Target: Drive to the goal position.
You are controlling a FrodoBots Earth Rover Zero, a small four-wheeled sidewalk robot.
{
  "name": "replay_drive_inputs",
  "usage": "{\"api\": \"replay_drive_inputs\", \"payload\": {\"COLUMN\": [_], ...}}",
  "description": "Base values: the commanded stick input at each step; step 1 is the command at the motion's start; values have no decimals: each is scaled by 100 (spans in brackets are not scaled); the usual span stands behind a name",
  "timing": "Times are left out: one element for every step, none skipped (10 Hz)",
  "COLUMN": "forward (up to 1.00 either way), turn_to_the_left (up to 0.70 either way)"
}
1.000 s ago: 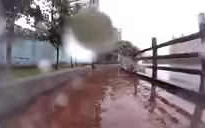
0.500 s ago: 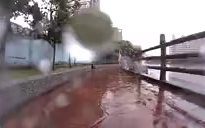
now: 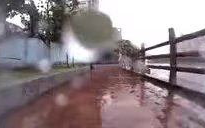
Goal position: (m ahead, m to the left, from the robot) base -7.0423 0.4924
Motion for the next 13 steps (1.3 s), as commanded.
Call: {"api": "replay_drive_inputs", "payload": {"forward": [100,100,100,100,100,100,100,100,100,100,100,100,100], "turn_to_the_left": [0,0,0,0,0,-6,-13,-20,0,0,0,0,0]}}
